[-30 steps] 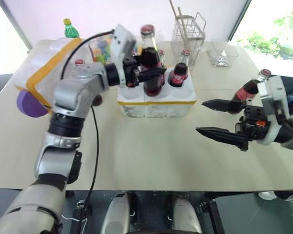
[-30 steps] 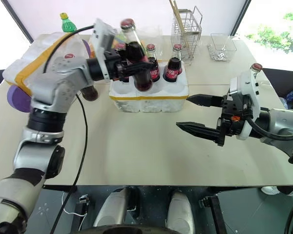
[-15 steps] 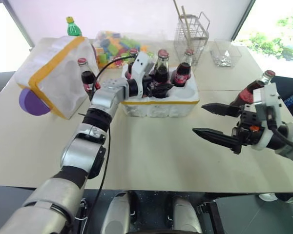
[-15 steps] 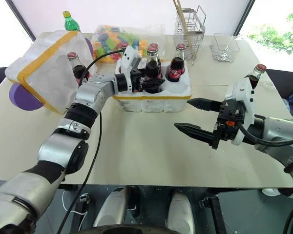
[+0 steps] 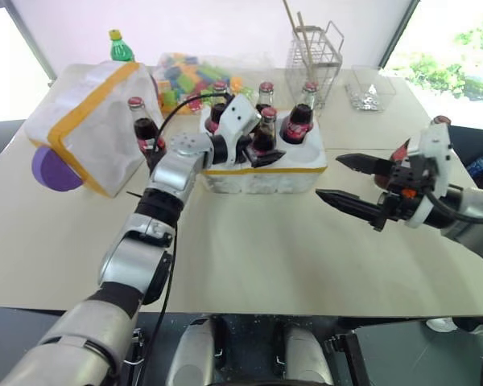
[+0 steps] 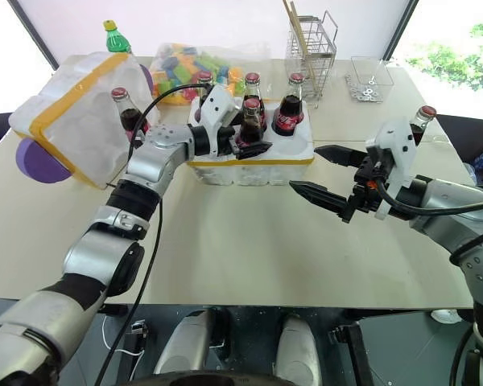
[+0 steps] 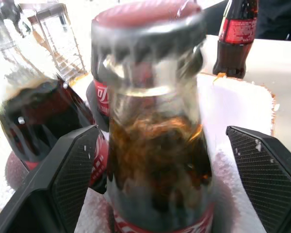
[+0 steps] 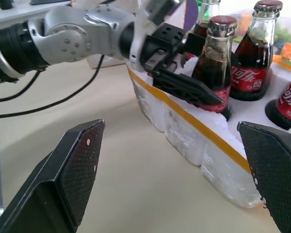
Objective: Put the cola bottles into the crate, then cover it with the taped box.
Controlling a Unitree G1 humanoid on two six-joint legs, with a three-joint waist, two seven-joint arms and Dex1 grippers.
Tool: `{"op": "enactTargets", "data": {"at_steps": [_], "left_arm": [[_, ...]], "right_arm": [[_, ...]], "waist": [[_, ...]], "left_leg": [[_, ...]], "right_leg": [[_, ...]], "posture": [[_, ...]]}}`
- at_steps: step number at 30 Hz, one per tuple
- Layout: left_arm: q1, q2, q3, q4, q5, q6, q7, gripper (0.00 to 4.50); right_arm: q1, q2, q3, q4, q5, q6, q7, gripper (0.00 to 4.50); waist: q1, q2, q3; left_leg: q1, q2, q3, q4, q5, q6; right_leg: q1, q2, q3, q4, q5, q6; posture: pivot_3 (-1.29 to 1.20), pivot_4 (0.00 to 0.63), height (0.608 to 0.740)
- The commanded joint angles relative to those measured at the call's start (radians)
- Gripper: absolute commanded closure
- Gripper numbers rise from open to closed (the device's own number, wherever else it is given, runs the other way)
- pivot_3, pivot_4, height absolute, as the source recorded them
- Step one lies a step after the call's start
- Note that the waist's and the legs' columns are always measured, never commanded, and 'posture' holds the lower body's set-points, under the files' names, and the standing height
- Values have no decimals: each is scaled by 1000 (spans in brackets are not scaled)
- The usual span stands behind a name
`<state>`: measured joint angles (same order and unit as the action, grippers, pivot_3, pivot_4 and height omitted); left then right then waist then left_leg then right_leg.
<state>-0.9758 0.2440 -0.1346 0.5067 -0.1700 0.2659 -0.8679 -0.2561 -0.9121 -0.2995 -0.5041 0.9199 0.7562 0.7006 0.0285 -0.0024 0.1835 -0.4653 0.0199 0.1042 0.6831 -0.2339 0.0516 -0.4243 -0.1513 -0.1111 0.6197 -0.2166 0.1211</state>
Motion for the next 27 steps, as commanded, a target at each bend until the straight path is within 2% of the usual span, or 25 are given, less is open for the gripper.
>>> {"op": "enactTargets", "data": {"at_steps": [1, 3, 7, 12, 17, 21, 27], "left_arm": [[95, 76, 82, -285, -98, 151, -3, 41], [155, 124, 129, -458, -155, 239, 11, 41], [321, 250, 298, -791, -286, 466, 98, 41], [538, 335, 429, -964, -232, 593, 287, 41], [578, 303, 476, -908, -159, 609, 481, 41], [506, 260, 447, -777, -126, 526, 546, 41], [415, 206, 439, -613, -91, 464, 633, 41]], "right_arm": [[-16, 9, -2, -9, -24, -27, 7, 0], [-13, 9, 2, -8, -37, -33, 12, 0], [-27, 13, 25, 30, -72, -30, 14, 0], [-67, 17, 45, 71, -74, -17, 40, 0], [-127, 34, 81, 95, -104, -24, 52, 0], [-145, 45, 94, 94, -111, -21, 66, 0], [-159, 66, 105, 89, -125, -16, 59, 0]], "waist": [[-8, 0, 0], [-16, 0, 1], [-17, 0, 0], [-12, 1, 0], [0, 1, 0], [15, 1, 0], [9, 1, 0]], "left_leg": [[0, 0, 0, 0, 0, 0], [0, 1, 0, 0, 0, 0], [0, 1, 0, 0, 1, -1], [4, 0, -1, 0, 0, -1], [3, 0, -2, 0, 0, -1], [3, 0, -1, 0, 0, -1], [2, -3, -1, 0, 1, -2]], "right_leg": [[0, 0, 0, 0, 0, 0], [-1, 1, 0, 1, 0, 0], [0, 0, 0, 1, 0, 0], [4, 0, 0, 0, 0, 0], [4, 0, 0, -1, 0, 0], [4, 1, 0, -1, 0, 0], [4, 0, 0, -1, 0, 0]], "posture": [[0, 150, 736], [0, 150, 736], [0, 150, 736], [0, 150, 736], [0, 150, 736], [0, 150, 736], [0, 150, 736]]}}
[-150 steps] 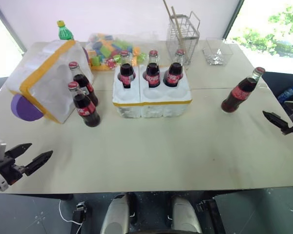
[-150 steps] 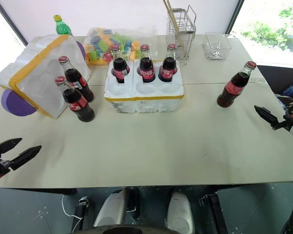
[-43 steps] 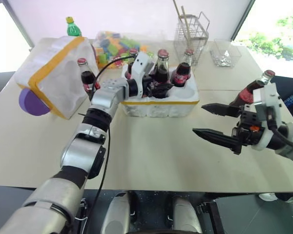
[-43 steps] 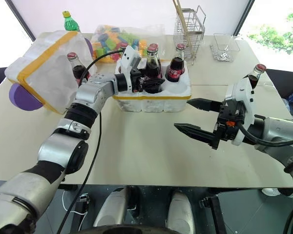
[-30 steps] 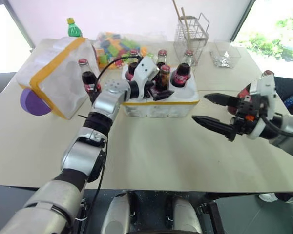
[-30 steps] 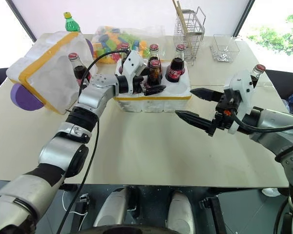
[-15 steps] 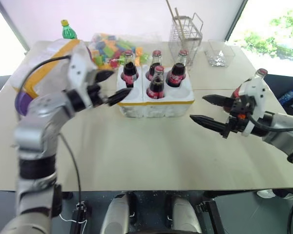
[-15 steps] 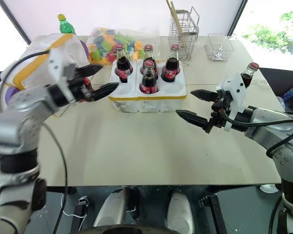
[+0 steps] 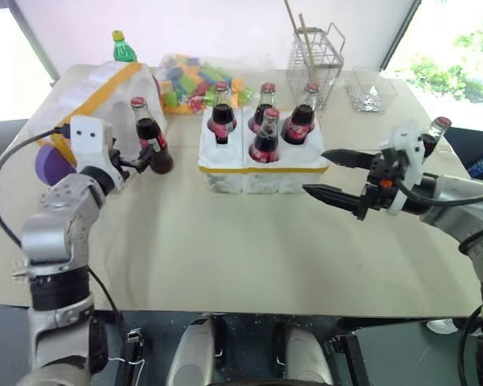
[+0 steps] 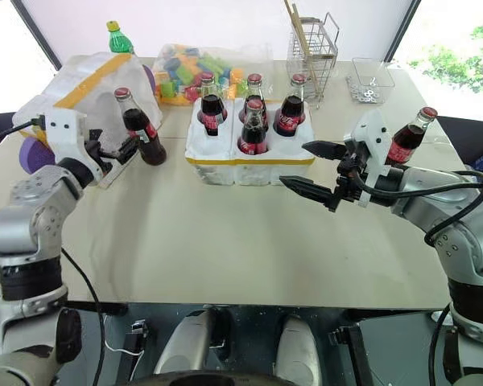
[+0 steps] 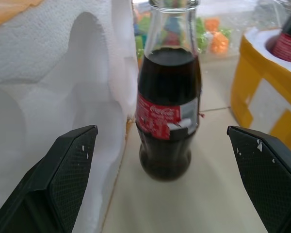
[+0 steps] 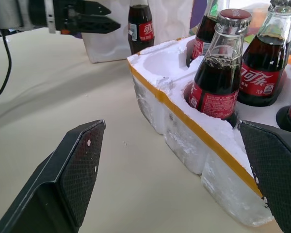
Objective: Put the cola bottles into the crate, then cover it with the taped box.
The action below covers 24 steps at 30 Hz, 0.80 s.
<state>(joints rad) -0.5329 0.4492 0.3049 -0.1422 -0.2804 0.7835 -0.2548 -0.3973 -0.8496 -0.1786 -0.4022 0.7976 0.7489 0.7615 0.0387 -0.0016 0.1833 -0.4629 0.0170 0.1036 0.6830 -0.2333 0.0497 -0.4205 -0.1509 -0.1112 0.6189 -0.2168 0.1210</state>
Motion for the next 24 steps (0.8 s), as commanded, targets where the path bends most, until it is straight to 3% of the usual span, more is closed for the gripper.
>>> {"op": "enactTargets", "data": {"at_steps": [1, 14, 19, 21, 24], "left_arm": [[-40, -2, -21, 70, 26, -79, 8, 41], [-240, -10, -151, 528, 110, -362, -79, 41], [-276, -19, -168, 615, 122, -423, -108, 41], [-276, -19, -169, 617, 114, -424, -125, 529], [-265, -8, -162, 596, 111, -403, -130, 1741]], "right_arm": [[-21, 7, -15, -16, 0, -8, -1, 0], [-56, 30, -15, -10, 8, 1, 4, 0], [-51, 31, -19, -14, 4, -2, 1, 0], [-48, 30, -24, -16, 5, -2, -1, 0], [-42, 24, -32, -21, 7, -1, 0, 0]], "waist": [[-1, 0, 0], [0, 0, 0], [0, 0, 0], [0, 0, 0], [1, 0, 0]], "left_leg": [[0, 0, 0, 0, 0, -1], [0, 0, 1, 0, 0, 0], [0, 0, 1, 0, 0, 0], [0, 0, 1, 0, 0, 0], [0, 0, 1, 0, 0, 0]], "right_leg": [[0, 0, 0, 0, 0, 0], [0, 0, 0, 0, 0, 0], [-1, 0, 0, 0, 0, 0], [-1, 0, 0, 0, 0, 0], [0, -1, 0, 0, 0, 0]], "posture": [[0, 150, 736], [0, 150, 736], [0, 150, 736], [0, 150, 736], [0, 150, 736]]}}
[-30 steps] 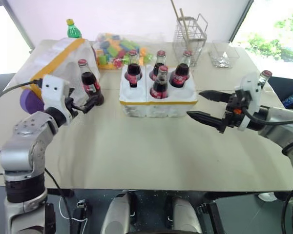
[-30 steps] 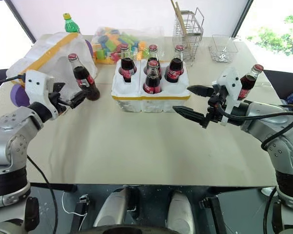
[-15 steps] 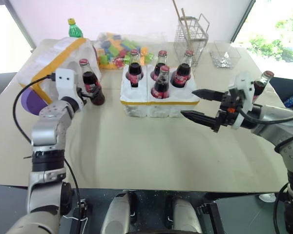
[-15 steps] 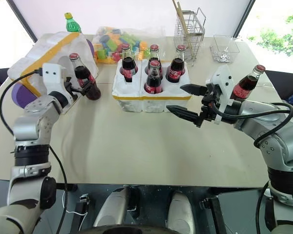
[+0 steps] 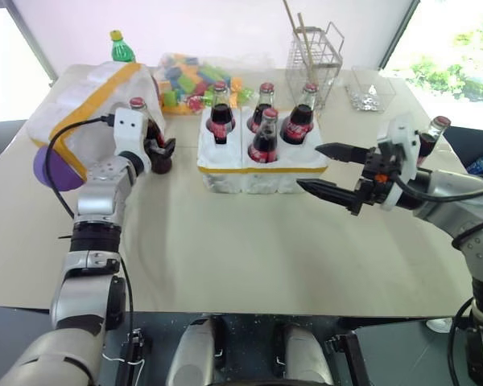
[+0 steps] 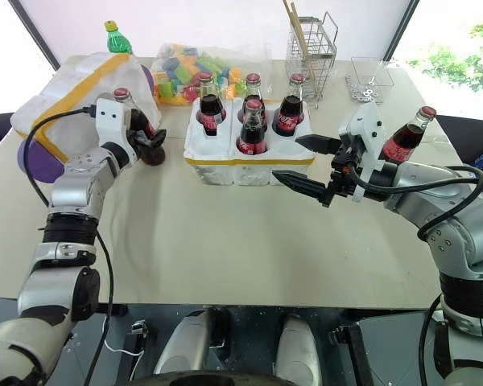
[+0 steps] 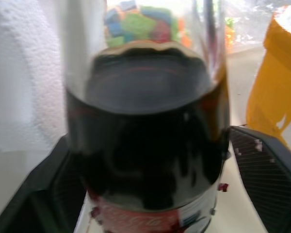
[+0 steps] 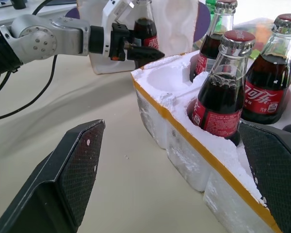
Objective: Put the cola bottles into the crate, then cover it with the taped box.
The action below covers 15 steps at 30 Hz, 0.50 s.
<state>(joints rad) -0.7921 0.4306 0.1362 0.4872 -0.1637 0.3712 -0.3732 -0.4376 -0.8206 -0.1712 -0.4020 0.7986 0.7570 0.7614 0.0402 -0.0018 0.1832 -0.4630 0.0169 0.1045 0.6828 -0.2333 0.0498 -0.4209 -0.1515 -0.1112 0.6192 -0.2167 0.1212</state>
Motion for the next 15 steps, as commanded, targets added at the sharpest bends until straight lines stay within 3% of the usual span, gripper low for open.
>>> {"op": "enactTargets", "data": {"at_steps": [1, 10, 15], "left_arm": [[1, 23, 10, -48, -6, 24, -14, 1710], [-18, 144, 88, -382, -195, 354, -134, 1710], [-198, 174, 104, -473, -313, 564, -144, 1710]], "right_arm": [[2, -8, -44, -24, 7, -9, 1, 0], [19, -21, -71, -32, 60, 42, 16, 0], [44, -32, -59, -56, 10, 12, 18, 0]], "waist": [[-1, 0, 0], [-4, -4, 2], [4, -9, 5]], "left_leg": [[0, 0, 0, 0, 0, 0], [-3, 1, 0, 0, 2, -3], [-5, 1, -2, 1, 2, -3]], "right_leg": [[0, 0, 0, 0, 0, 0], [-4, 0, 0, 1, 0, 0], [-4, 0, -1, 1, 0, 0]], "posture": [[0, 150, 736], [0, 150, 736], [0, 150, 736]]}}
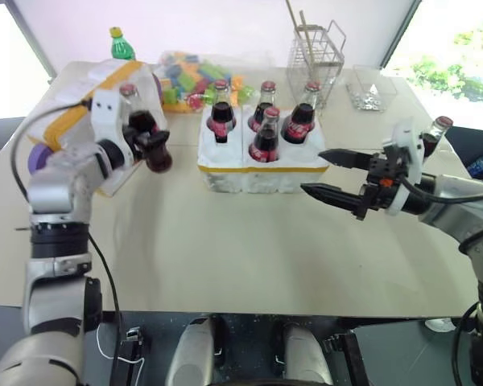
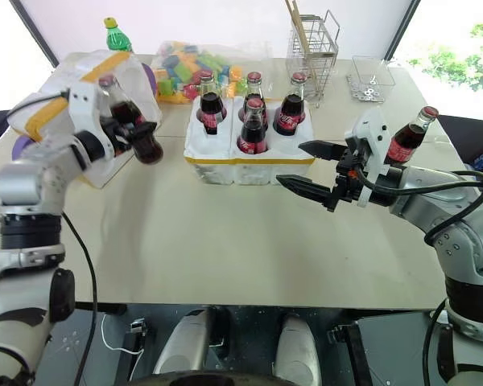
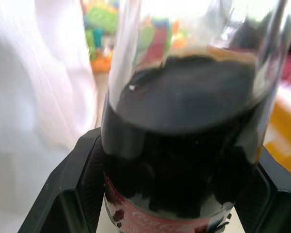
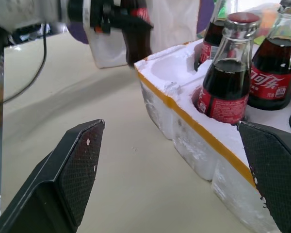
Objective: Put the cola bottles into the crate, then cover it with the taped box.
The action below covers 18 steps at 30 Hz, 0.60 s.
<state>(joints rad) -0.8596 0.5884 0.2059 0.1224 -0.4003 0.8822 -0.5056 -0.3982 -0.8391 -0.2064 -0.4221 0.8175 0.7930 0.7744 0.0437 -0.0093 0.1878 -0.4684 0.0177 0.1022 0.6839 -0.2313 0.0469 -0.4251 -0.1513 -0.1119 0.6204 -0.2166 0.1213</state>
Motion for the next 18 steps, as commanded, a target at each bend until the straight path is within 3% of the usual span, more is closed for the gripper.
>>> {"op": "enactTargets", "data": {"at_steps": [1, 9, 18], "left_arm": [[-162, 12, 17, -108, -76, 61, -17, 1710], [-217, -87, -114, -104, -58, 34, -43, 1710], [-68, -123, -287, -94, 89, -97, -31, 1710]], "right_arm": [[7, -11, -24, -38, -12, -26, 5, 0], [23, 3, -18, -55, -33, -37, -16, 0], [62, 26, -44, -88, -24, -36, -69, 0]], "waist": [[1, -1, 1], [-6, -1, 0], [-8, -1, 0]], "left_leg": [[-1, 0, -1, 0, 0, 0], [2, -1, 2, -1, 2, -3], [2, -1, 2, -2, 2, -3]], "right_leg": [[0, 0, 0, -1, 0, 0], [1, 1, 0, -2, 1, 1], [1, 1, 1, -2, 1, 1]], "posture": [[0, 150, 736], [0, 150, 736], [0, 150, 736]]}}
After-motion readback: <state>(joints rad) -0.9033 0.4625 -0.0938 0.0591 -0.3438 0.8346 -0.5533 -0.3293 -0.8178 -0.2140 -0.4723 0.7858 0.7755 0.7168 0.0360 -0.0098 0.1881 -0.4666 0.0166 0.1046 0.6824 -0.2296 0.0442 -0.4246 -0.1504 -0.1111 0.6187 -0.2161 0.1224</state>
